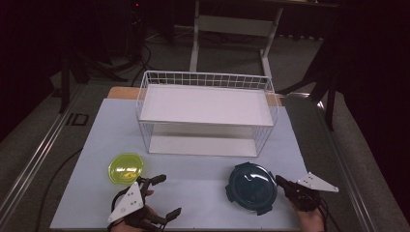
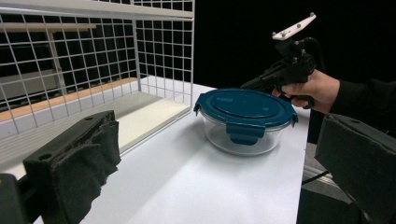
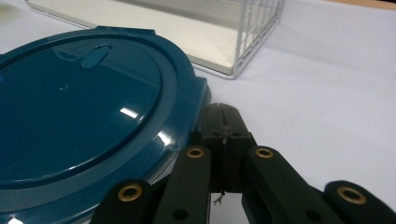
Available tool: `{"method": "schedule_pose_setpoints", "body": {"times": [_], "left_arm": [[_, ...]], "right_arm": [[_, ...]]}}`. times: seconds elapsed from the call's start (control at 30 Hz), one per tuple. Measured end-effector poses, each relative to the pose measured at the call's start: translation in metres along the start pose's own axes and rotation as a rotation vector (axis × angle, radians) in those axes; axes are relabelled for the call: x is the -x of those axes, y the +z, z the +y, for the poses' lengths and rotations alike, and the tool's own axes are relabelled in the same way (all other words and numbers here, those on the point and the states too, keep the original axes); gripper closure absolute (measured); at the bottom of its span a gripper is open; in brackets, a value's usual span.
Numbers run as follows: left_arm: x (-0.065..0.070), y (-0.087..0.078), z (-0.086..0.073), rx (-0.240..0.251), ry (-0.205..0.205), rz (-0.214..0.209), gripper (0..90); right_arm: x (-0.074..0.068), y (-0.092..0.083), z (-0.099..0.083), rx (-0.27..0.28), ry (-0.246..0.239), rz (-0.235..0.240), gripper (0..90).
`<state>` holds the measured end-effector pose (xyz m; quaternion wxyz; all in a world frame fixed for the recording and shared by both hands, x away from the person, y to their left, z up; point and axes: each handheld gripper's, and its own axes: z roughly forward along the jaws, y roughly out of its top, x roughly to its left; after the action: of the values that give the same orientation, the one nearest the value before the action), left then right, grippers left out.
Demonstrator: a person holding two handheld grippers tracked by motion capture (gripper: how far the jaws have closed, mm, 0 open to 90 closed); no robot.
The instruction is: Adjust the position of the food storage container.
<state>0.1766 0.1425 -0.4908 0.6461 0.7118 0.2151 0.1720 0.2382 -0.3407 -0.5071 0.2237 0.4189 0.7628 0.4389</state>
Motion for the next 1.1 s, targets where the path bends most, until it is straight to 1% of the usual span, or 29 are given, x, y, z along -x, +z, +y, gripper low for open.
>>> {"method": "schedule_pose_setpoints", "body": {"times": [0.1,0.13,0.17,0.2,0.23,0.27,0.3,0.33,0.4,0.43,0.5,0.57,0.6,0.63,0.67,0.7,0.8,0.83,0.87,0.9,0.97,1.0,1.07,1.1], "left_arm": [[0.000,-0.001,0.000,0.000,0.002,0.001,0.5],[0.000,-0.001,0.000,0.001,0.002,0.001,0.5],[0.000,-0.002,0.000,0.002,0.001,0.002,0.5],[0.000,-0.002,0.000,0.003,0.002,0.002,0.5],[0.000,-0.002,0.000,0.002,0.002,0.002,0.6],[0.000,-0.001,0.000,0.001,0.000,0.001,0.5],[0.000,-0.001,0.000,0.001,0.000,0.001,0.5],[0.000,-0.001,0.000,-0.002,0.003,0.000,0.5],[0.001,0.000,0.000,-0.004,0.001,-0.003,0.5],[0.001,0.000,0.000,-0.004,0.001,-0.003,0.5],[0.001,0.001,-0.001,-0.005,0.002,-0.003,0.5],[0.001,0.001,-0.001,-0.007,0.001,-0.005,0.5],[0.001,0.001,-0.001,-0.008,0.000,-0.005,0.5],[0.001,0.001,-0.001,-0.008,0.000,-0.005,0.5],[0.001,0.001,-0.001,-0.007,0.000,-0.006,0.5],[0.001,0.001,-0.001,-0.007,0.002,-0.007,0.5],[0.001,0.001,-0.001,-0.009,0.002,-0.006,0.5],[0.001,0.001,-0.001,-0.009,0.002,-0.006,0.5],[0.000,0.001,-0.001,-0.009,0.001,-0.007,0.5],[0.000,0.001,-0.001,-0.010,0.000,-0.007,0.5],[0.001,0.000,-0.001,-0.008,0.001,-0.008,0.5],[0.001,0.000,-0.001,-0.009,0.005,-0.008,0.5],[0.001,0.001,-0.001,-0.011,0.001,-0.011,0.5],[0.001,0.001,-0.002,-0.013,-0.002,-0.013,0.6]], "right_arm": [[0.001,-0.002,0.001,0.009,0.001,0.000,90.0],[0.001,-0.003,0.000,0.006,-0.004,-0.014,90.0],[0.003,-0.004,0.000,0.003,-0.003,-0.017,90.0],[0.003,-0.005,-0.001,-0.001,-0.004,-0.014,90.0],[0.002,-0.005,-0.003,-0.020,-0.022,-0.016,90.0],[0.000,-0.004,-0.006,-0.036,-0.031,-0.004,90.0],[0.000,-0.004,-0.006,-0.036,-0.031,-0.004,90.0],[-0.004,-0.004,-0.010,-0.040,-0.040,-0.014,90.0],[-0.002,-0.004,-0.010,-0.041,-0.019,-0.001,90.0],[-0.003,-0.004,-0.010,-0.038,-0.026,-0.008,90.0],[-0.004,-0.004,-0.009,-0.042,-0.026,-0.004,90.0],[-0.011,-0.002,-0.009,-0.042,-0.028,0.029,90.0],[-0.014,-0.001,-0.008,-0.045,-0.033,0.038,90.0],[-0.014,-0.001,-0.008,-0.045,-0.033,0.038,90.0],[-0.017,0.000,-0.008,-0.046,-0.042,0.047,90.0],[-0.024,0.001,-0.006,-0.051,-0.055,0.070,90.0],[-0.028,0.002,-0.006,-0.055,-0.059,0.098,90.0],[-0.028,0.002,-0.006,-0.055,-0.059,0.098,90.0],[-0.027,0.001,-0.006,-0.050,-0.058,0.108,90.0],[-0.027,0.001,-0.006,-0.047,-0.057,0.101,90.0],[-0.026,0.000,-0.006,-0.043,-0.056,0.100,90.0],[-0.027,-0.003,-0.004,-0.034,-0.060,0.111,90.0],[-0.030,-0.005,-0.003,-0.036,-0.073,0.114,90.0],[-0.031,-0.005,-0.003,-0.035,-0.083,0.104,90.0]]}}
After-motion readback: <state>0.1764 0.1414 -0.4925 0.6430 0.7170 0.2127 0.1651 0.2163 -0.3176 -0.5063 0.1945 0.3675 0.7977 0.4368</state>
